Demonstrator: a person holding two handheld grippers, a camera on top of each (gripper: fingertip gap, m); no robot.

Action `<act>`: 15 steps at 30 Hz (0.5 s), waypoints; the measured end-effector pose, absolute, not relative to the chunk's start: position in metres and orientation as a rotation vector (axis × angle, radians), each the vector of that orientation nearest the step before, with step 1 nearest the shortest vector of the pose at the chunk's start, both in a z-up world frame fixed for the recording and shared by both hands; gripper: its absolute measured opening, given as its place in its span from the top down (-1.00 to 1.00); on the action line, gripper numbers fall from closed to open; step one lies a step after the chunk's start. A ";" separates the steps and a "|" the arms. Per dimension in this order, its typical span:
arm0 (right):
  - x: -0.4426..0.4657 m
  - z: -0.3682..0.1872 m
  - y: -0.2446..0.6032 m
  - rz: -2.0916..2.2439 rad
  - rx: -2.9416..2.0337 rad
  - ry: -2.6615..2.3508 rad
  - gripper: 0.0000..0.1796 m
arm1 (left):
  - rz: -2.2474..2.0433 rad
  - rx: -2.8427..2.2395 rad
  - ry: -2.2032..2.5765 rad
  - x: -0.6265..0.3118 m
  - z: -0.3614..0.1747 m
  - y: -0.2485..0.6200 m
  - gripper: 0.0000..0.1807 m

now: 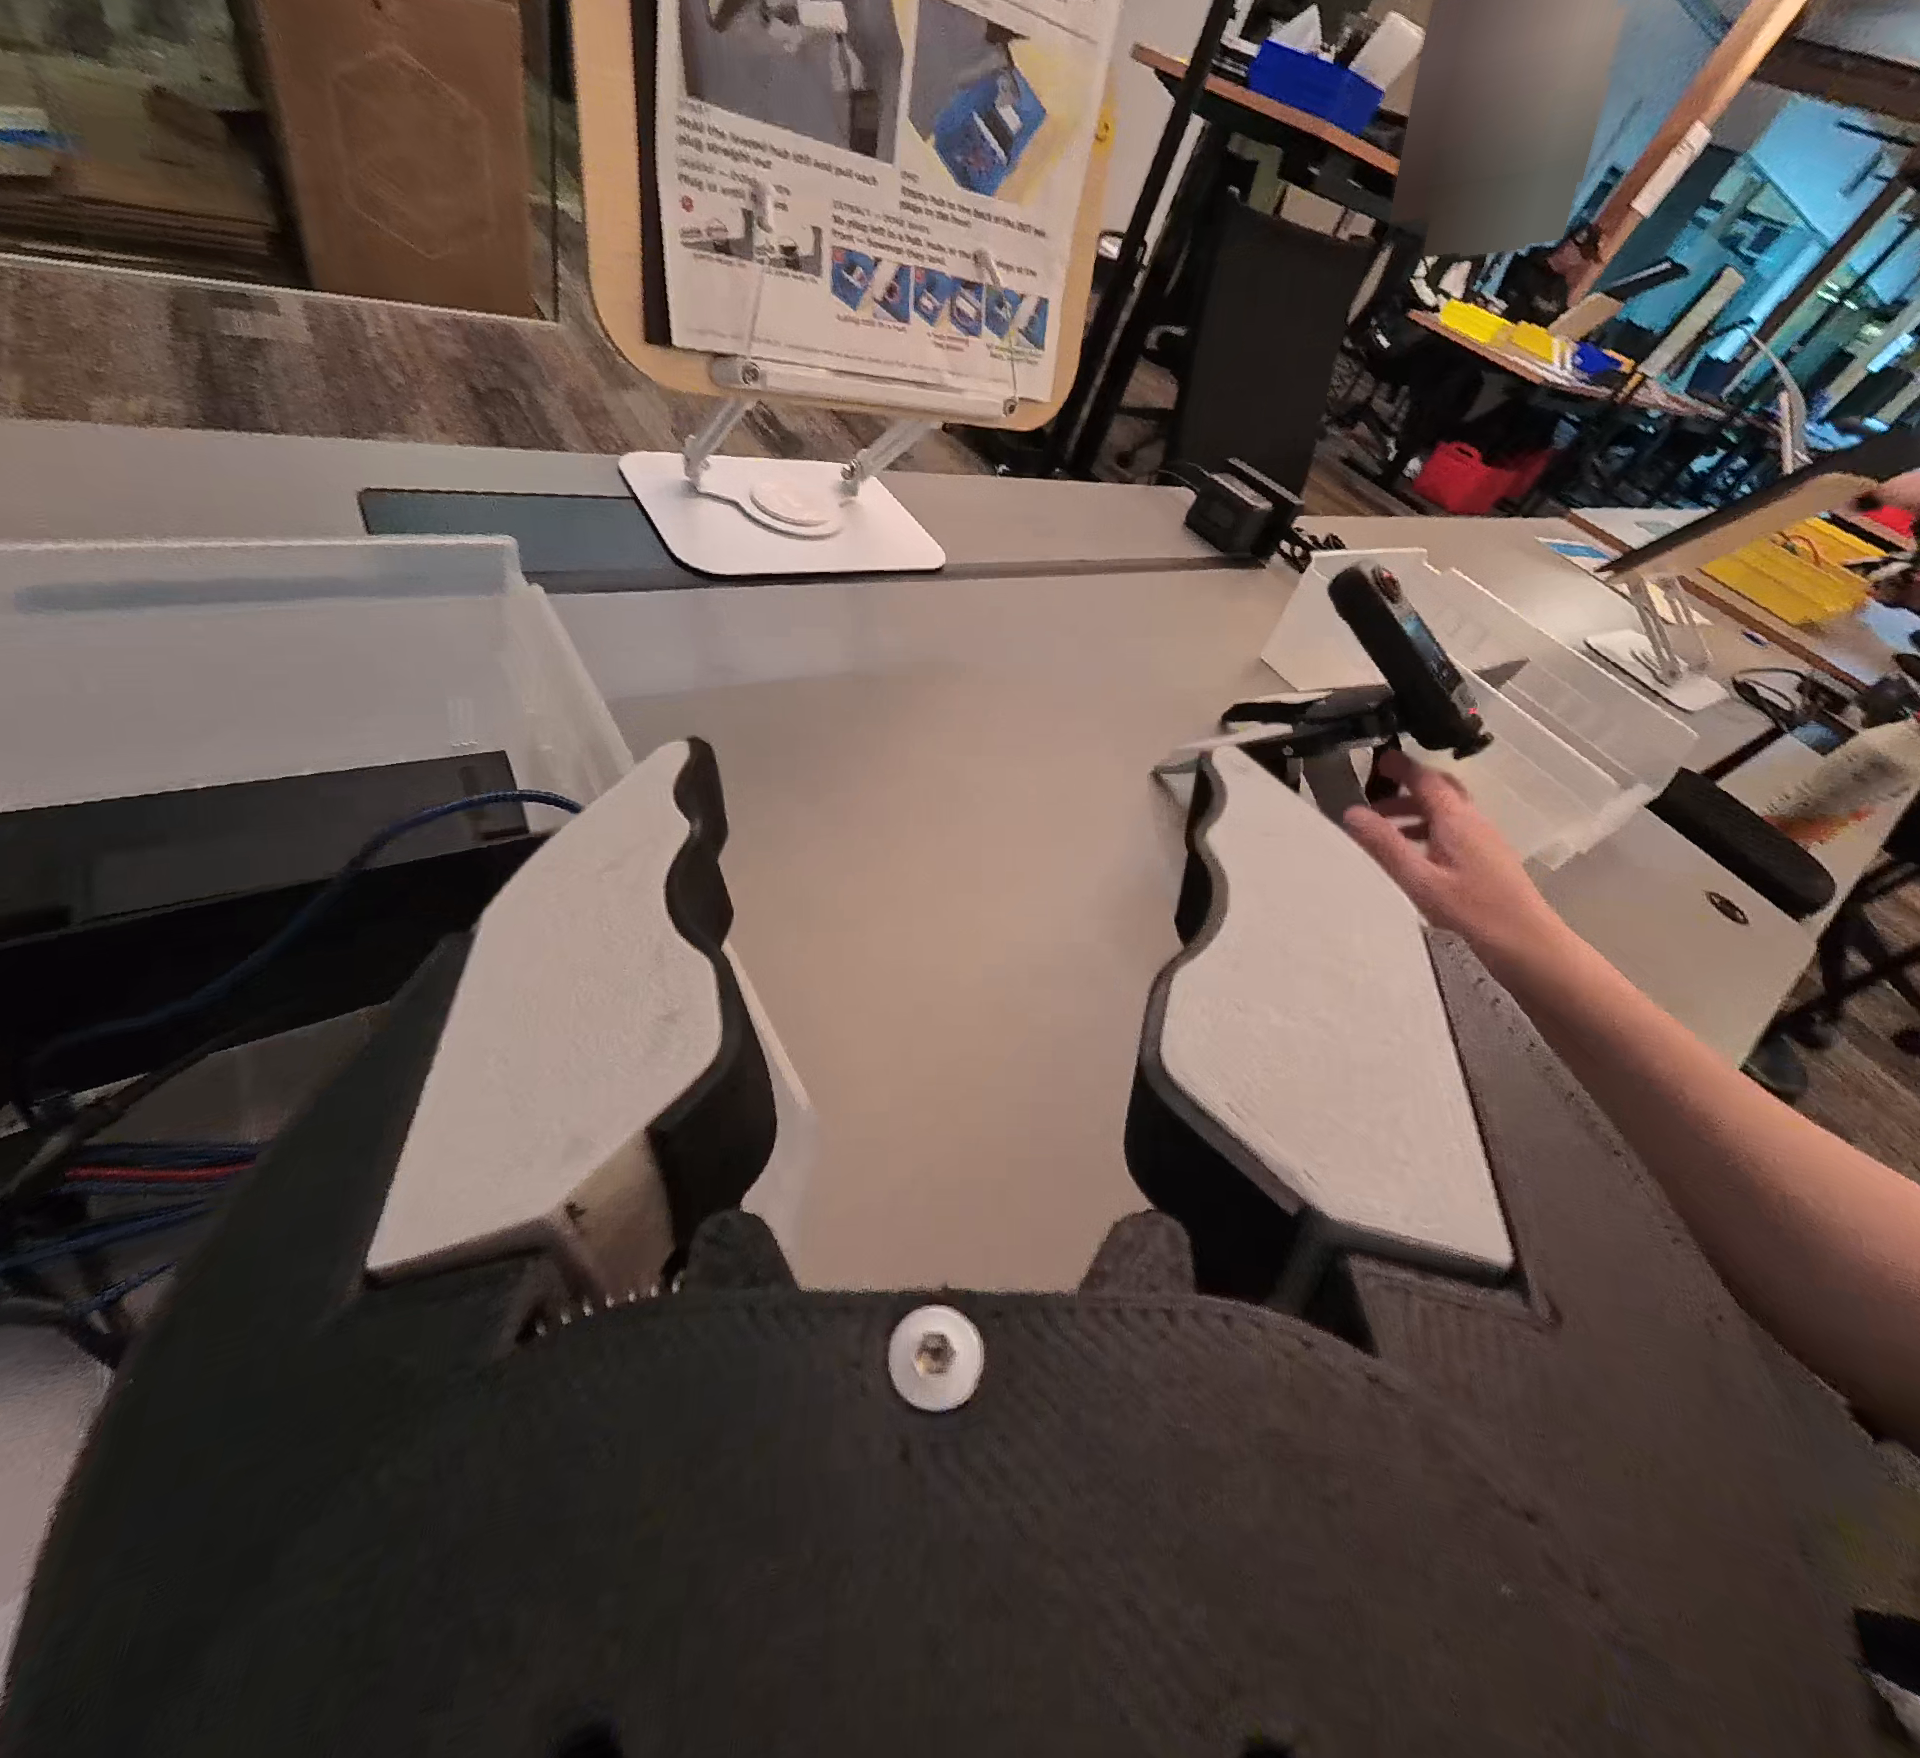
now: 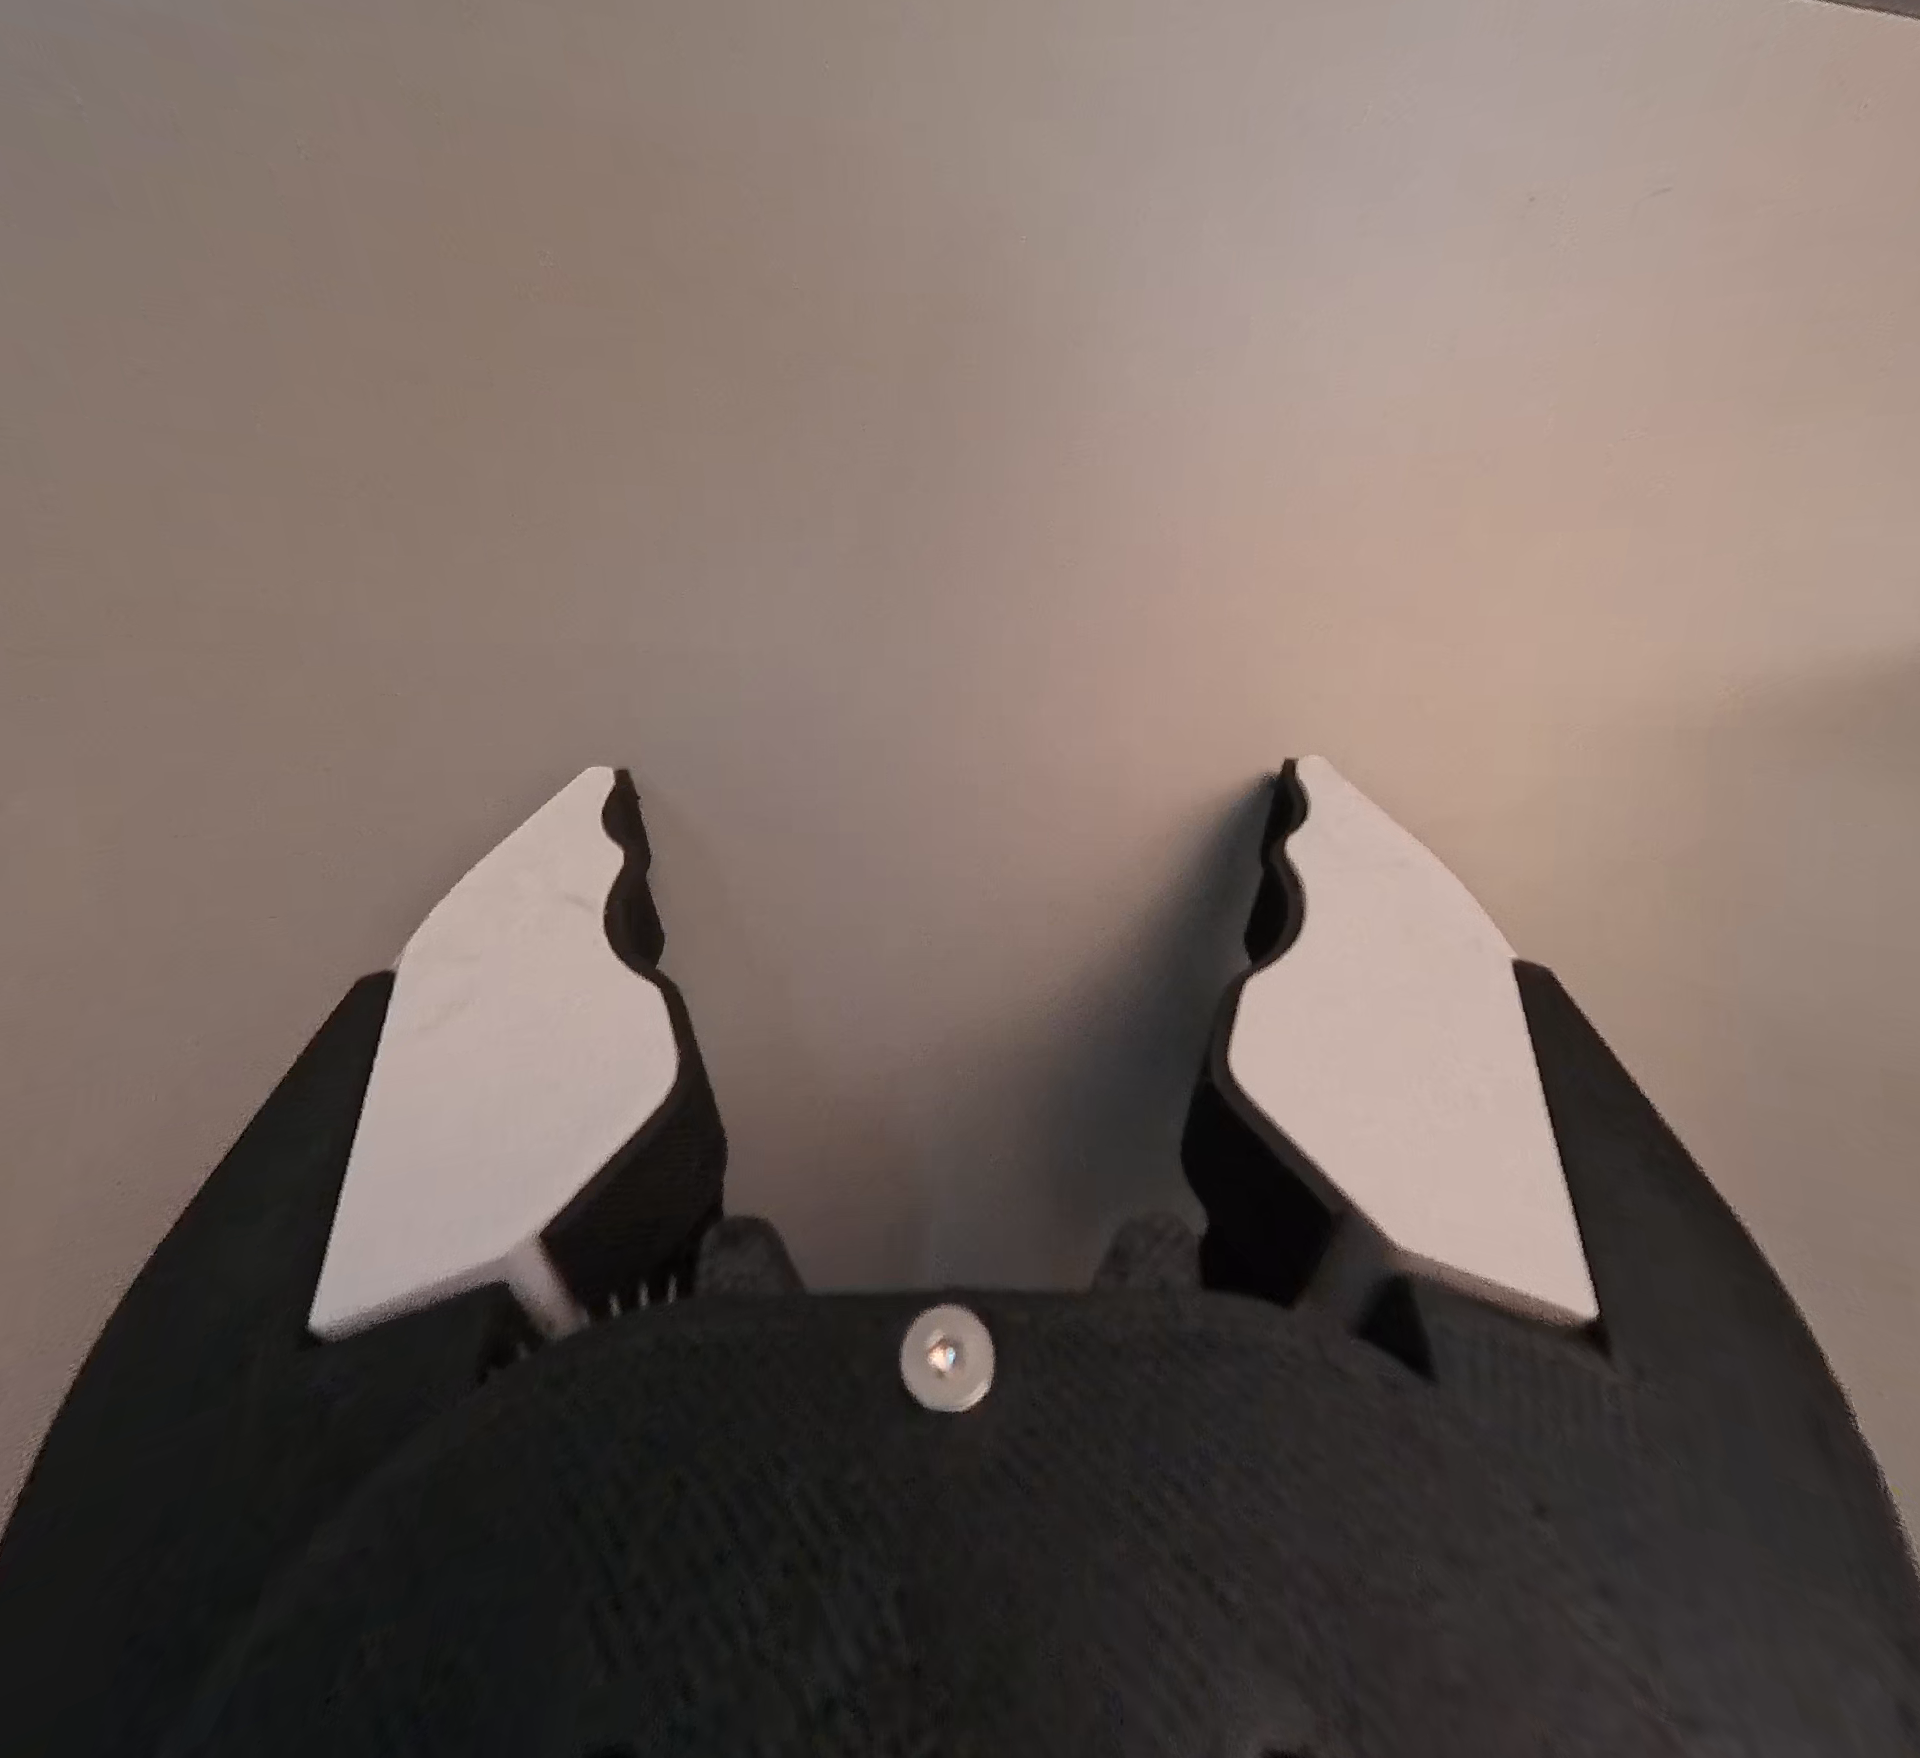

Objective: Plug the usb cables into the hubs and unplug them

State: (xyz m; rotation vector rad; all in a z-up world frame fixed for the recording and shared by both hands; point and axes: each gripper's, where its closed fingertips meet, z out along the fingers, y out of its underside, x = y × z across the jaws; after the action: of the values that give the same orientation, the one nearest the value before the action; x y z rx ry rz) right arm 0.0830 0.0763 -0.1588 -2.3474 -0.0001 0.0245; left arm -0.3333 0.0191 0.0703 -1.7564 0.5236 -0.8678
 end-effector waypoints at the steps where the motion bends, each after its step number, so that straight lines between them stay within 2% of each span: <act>1: 0.083 -0.159 0.076 0.022 -2.348 -0.001 -0.25 | -0.874 -1.761 0.535 -0.332 0.068 0.019 0.06; 6: 0.083 -0.159 0.077 0.022 -2.348 -0.002 -0.25 | -0.763 -1.844 0.593 -0.340 0.049 0.034 0.02; 15: 0.083 -0.159 0.080 0.028 -2.345 -0.008 -0.25 | -0.252 -2.125 0.839 -0.419 0.013 0.103 -0.06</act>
State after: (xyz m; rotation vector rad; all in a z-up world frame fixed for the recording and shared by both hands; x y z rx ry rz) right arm 0.0826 0.0802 -0.1594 -2.3453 -0.0082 0.0284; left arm -0.4186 0.1034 0.0133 -2.1250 0.8393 -0.2516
